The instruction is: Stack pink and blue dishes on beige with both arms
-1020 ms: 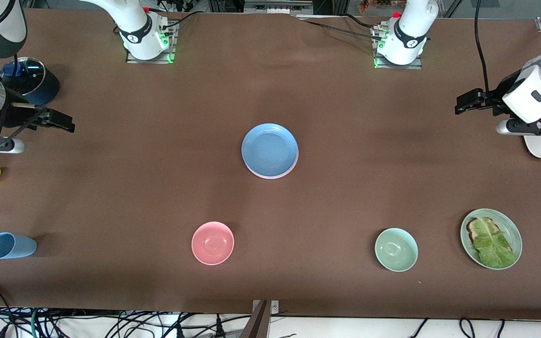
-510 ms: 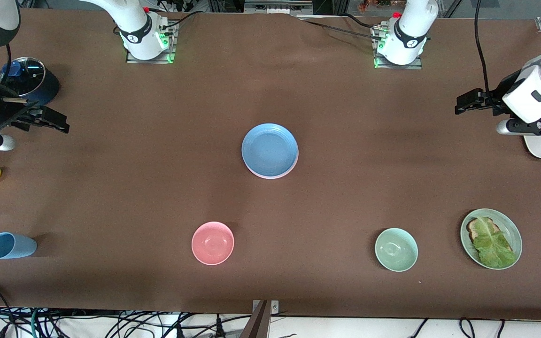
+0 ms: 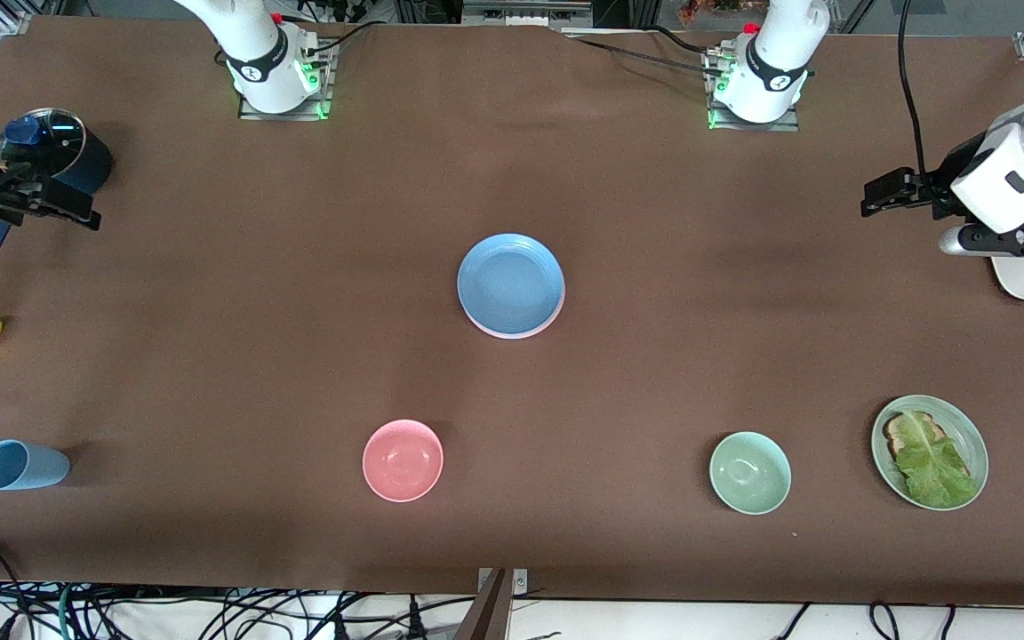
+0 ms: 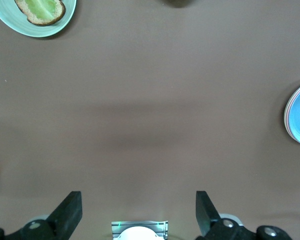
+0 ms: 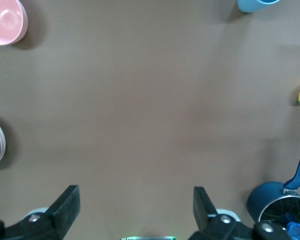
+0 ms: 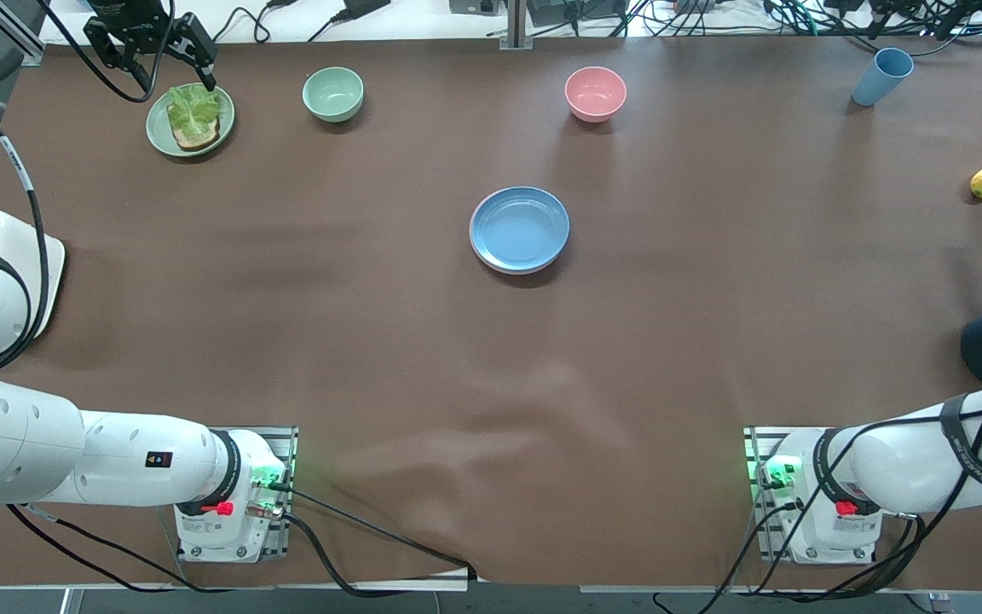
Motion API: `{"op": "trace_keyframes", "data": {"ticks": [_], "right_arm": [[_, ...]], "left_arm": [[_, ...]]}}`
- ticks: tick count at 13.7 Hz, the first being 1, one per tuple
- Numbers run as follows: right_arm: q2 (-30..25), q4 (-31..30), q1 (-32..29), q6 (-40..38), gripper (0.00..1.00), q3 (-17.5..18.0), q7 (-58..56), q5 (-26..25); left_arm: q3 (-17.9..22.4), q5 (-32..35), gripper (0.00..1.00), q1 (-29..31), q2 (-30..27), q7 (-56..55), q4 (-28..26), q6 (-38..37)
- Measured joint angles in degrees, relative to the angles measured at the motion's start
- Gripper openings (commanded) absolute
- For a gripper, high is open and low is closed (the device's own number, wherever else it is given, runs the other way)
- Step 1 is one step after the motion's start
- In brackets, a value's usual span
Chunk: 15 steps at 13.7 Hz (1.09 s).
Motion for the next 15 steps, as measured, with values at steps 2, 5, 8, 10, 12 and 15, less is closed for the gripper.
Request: {"op": "trace_keyframes", "data": {"ticks": [2,5,8,10,12,15], "right_arm": [[-3.5,-4.9,-2.3,5.2,1.00,1.6,0.0,-0.7],[-6.8,-9.1,-6.8,6.8,1.00,6.7,0.3,-1.0],[-7.2,-9.3,-7.5,6.8,1.00,8.6,1.2,-1.2],[-7.1,-9.3,-7.6,6.8,1.00,8.6,1.2,-1.2],[-6.9,-9.2,-7.7,6.4,1.00,8.7,1.2,-1.2],[-6.5,-8.9,-7.7,6.1,1.00,8.8,1.2,-1.2]], "left_arm": [[0.0,0.0,1.00,0.0,0.0,0.0,0.0,0.0],[0.0,0.0,1.00,0.0,0.0,0.0,0.0,0.0],[0.0,0.0,1.00,0.0,0.0,0.0,0.0,0.0],[0.0,0.0,1.00,0.0,0.0,0.0,0.0,0.0],[0.0,0.0,1.00,0.0,0.0,0.0,0.0,0.0],[0.0,0.0,1.00,0.0,0.2,0.0,0.0,0.0]]}}
